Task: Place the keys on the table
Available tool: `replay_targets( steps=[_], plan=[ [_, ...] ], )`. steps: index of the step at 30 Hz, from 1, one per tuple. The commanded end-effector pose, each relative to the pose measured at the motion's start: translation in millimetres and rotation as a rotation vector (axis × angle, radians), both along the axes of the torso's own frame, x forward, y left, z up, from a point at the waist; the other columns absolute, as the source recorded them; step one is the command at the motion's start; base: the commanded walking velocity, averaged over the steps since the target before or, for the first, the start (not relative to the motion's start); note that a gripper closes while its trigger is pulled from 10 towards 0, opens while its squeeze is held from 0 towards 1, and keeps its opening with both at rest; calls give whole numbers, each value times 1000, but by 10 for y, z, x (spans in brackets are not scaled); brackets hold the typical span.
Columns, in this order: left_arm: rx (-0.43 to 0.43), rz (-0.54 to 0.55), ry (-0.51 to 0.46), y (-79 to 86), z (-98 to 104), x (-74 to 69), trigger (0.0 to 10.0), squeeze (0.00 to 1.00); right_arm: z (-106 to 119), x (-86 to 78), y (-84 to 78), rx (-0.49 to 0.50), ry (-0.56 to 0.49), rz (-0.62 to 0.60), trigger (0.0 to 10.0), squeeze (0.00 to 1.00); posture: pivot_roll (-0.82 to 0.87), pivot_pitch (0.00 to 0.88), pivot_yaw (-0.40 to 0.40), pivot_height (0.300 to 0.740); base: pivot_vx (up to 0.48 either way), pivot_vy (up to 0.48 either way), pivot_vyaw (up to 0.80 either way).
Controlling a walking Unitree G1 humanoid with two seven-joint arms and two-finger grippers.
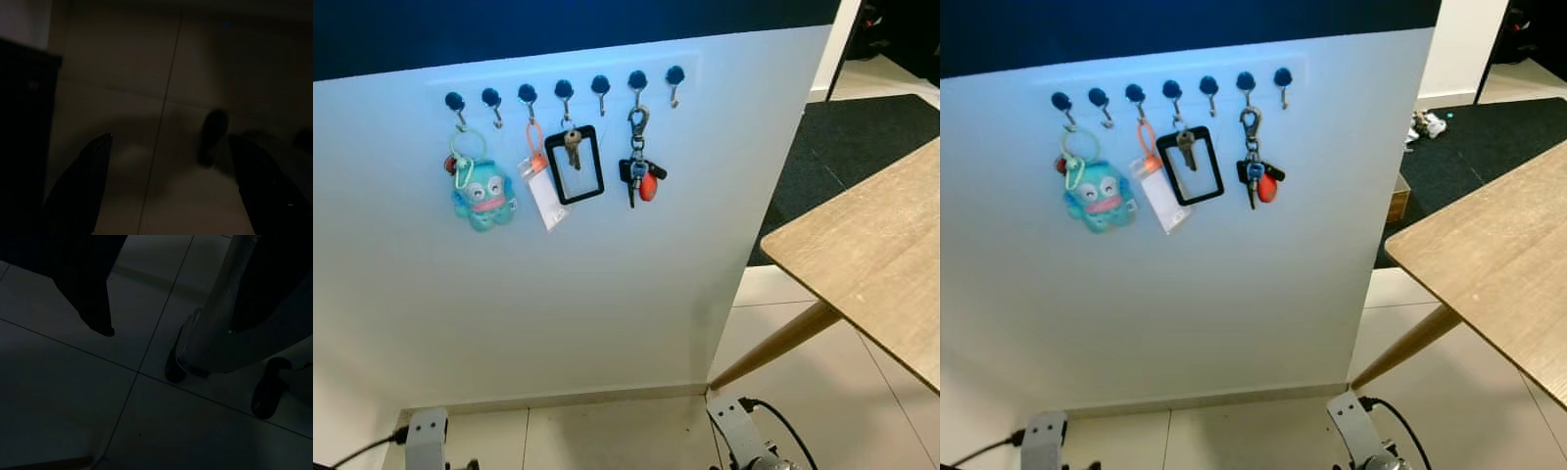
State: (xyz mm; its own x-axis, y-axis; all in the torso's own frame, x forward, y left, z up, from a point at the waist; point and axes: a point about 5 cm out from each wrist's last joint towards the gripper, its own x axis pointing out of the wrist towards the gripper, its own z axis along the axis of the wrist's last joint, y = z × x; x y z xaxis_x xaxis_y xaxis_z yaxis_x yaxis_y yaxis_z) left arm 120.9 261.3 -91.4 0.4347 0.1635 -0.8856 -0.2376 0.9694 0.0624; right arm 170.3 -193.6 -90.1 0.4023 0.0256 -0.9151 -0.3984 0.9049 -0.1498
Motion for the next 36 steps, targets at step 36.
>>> replay_targets(
  steps=[36],
  plan=[
    [76,-298,150,-282,-131,-130,10000,0,-8,-81,-198,-128,20,20,10000,0,-83,70,86,740,0,0,0]
  ],
)
